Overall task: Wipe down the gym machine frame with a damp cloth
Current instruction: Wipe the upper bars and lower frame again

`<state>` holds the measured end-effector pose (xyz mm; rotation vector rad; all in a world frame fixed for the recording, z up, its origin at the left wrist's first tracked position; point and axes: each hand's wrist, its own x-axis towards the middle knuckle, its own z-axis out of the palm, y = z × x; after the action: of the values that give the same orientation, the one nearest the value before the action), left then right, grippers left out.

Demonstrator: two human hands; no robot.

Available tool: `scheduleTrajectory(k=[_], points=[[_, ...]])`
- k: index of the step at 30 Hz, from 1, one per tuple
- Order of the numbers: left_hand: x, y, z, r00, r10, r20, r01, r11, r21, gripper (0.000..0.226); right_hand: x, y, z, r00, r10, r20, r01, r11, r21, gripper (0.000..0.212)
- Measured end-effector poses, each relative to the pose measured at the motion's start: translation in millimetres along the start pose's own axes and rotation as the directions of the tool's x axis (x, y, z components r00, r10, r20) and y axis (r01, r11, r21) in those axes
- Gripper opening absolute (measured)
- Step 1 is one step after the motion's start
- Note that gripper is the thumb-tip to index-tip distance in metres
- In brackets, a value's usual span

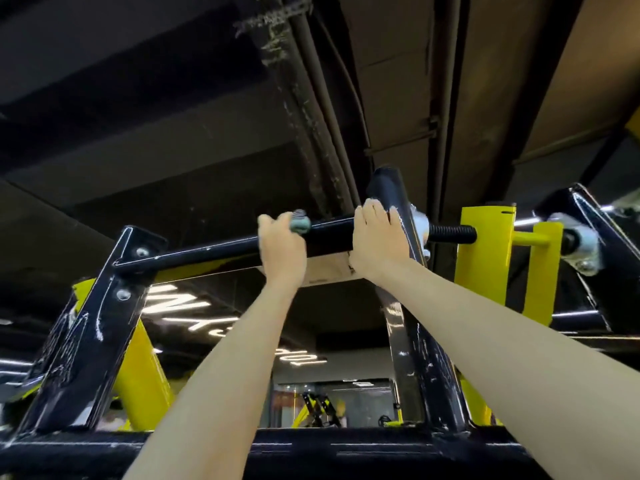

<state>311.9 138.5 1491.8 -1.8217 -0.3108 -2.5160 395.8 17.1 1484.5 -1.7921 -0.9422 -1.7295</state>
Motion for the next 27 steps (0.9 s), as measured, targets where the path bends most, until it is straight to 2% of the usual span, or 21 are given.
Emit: scheduleTrajectory(k=[2,3,5,7,8,11,12,16,18,21,22,25,27], points=[[6,-11,-5,0.978,-0.184,-0.102,0.184,0.983,-0.010,0.025,-3,3,7,0.998,0.028,-0.051,-0.032,0.997,-0.072,0.065],[6,-2,-2,0.983,-0.164,-0.082,0.164,0.986,-0.003,0.024,-3,4,9,0.995,0.046,-0.088,-0.055,0.993,-0.102,0.064],[-2,25,8,0.999,0.022,0.048,-0.022,1.000,0.009,0.023,-4,3,11,0.986,0.074,-0.153,-0.097,0.984,-0.151,0.061],[-6,31,11,0.977,0.166,0.132,-0.170,0.985,0.017,0.024,-7,4,12,0.974,0.135,-0.180,-0.164,0.974,-0.158,0.061],[-1,22,7,0.977,0.172,0.127,-0.180,0.982,0.054,0.025,-7,6,12,0.970,0.169,-0.176,-0.196,0.969,-0.151,0.063],[17,-4,-10,0.999,-0.003,0.051,-0.006,0.984,0.179,0.020,-1,16,11,0.960,0.224,-0.165,-0.242,0.965,-0.097,0.069],[19,1,-10,0.998,-0.026,0.062,0.013,0.978,0.206,0.021,0,18,11,0.961,0.223,-0.162,-0.238,0.968,-0.077,0.070],[5,50,10,0.943,0.178,0.281,-0.200,0.978,0.051,0.033,-2,22,11,0.959,0.213,-0.186,-0.227,0.972,-0.059,0.083],[9,43,8,0.944,0.177,0.279,-0.201,0.978,0.058,0.035,-5,24,9,0.959,0.215,-0.184,-0.224,0.974,-0.025,0.096],[11,38,3,0.976,0.082,0.203,-0.122,0.974,0.192,0.030,-6,30,4,0.967,0.208,-0.147,-0.202,0.978,0.053,0.107],[9,50,6,0.975,0.093,0.201,-0.133,0.972,0.192,0.029,-6,30,4,0.968,0.212,-0.135,-0.202,0.976,0.085,0.107],[1,89,26,0.920,0.266,0.287,-0.305,0.948,0.096,0.032,-6,32,7,0.960,0.242,-0.140,-0.217,0.960,0.175,0.103],[5,88,23,0.900,0.299,0.317,-0.345,0.934,0.098,0.033,-6,34,6,0.960,0.244,-0.136,-0.214,0.956,0.199,0.104]])
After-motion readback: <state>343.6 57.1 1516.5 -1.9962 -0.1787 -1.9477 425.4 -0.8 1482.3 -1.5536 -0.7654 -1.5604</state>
